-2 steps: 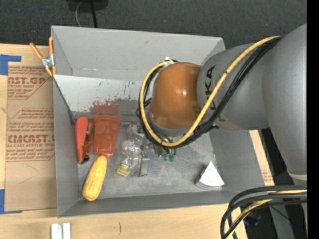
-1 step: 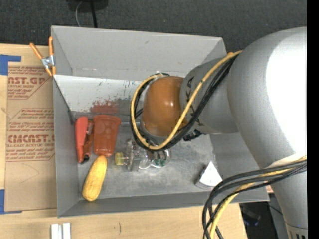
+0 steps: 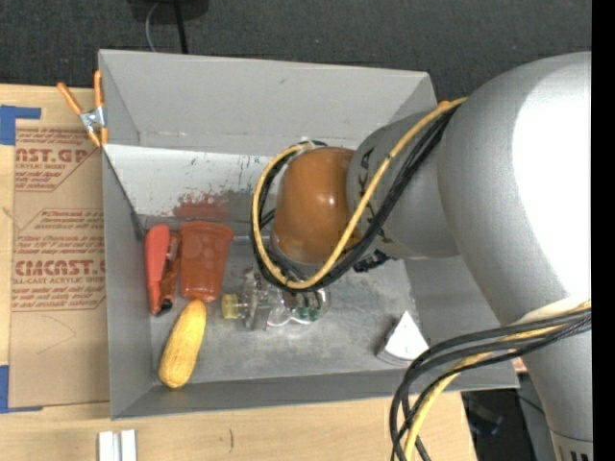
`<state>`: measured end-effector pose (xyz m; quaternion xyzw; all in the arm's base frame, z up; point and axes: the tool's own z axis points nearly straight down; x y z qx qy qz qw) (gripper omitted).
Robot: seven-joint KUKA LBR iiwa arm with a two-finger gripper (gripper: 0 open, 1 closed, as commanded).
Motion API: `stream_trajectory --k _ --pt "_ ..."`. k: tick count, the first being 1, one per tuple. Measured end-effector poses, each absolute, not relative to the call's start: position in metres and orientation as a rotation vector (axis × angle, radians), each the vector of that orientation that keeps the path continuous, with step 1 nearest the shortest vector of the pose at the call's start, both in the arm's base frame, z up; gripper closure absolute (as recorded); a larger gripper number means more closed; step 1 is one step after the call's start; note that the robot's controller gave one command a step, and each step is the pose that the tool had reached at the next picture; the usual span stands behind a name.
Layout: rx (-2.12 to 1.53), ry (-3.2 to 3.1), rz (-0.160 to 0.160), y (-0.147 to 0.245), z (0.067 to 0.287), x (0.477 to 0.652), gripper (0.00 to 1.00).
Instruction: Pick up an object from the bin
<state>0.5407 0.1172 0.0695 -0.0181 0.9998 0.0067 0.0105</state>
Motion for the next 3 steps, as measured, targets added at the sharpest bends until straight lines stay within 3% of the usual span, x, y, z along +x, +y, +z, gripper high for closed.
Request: stream_trajectory --k 1,2,3 --pt "-0.151 3.115 0.021 0.117 0.183 0.536 1.0" --pt "-0.151 3.115 0.021 0.117 0.183 0.536 1.0" --pt "-0.197 3.109 0.02 0.104 0.379 0.513 1.0"
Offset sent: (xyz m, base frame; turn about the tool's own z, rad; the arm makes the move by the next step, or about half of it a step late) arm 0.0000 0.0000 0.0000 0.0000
